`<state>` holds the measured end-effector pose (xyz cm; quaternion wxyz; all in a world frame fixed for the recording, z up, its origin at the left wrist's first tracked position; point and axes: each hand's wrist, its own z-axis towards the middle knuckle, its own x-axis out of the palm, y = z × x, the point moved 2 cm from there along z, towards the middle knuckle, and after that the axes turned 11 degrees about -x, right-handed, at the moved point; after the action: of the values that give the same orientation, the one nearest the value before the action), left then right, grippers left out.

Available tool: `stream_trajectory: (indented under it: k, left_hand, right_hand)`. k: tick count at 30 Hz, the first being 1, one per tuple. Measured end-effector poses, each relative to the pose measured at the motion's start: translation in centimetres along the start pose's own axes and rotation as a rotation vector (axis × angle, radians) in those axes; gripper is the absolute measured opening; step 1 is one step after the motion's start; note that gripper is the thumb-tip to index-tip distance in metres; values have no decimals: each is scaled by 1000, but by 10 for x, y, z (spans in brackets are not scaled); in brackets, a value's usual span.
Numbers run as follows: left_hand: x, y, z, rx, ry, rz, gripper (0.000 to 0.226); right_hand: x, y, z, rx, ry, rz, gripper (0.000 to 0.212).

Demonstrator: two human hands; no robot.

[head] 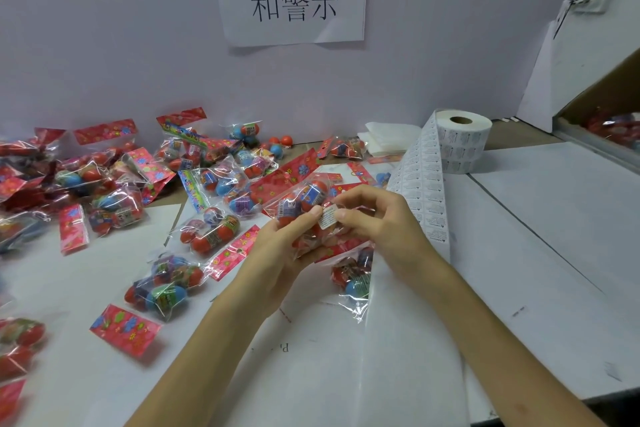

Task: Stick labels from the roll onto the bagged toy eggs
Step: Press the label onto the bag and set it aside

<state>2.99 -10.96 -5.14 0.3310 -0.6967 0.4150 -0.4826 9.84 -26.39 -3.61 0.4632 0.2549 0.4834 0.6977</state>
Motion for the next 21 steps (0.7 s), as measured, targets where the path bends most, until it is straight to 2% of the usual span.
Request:
stream_trajectory:
  k: [5, 11, 13, 15, 18, 21]
  left_hand:
    - [-1, -1, 0, 61, 84, 26, 54]
    - [-3, 0, 3, 56, 38, 11, 53]
    - [-2, 0, 2, 82, 13, 38, 56]
    - [-2, -1, 1, 173, -92, 152, 57]
    - [-2, -1, 1, 285, -252, 325, 53]
    - [-1, 0, -1, 319, -200, 478, 49]
  right_hand:
    - [-1, -1, -1, 0, -27, -12, 14]
    - [-2, 0, 0, 6, 12, -30, 24]
    - [-3, 2, 1, 10, 37, -26, 21]
    - [-7, 6, 2, -1, 44, -1, 25]
    - [-19, 14, 6, -111, -14, -106, 37]
    - [-26, 20, 13, -123, 101, -139, 52]
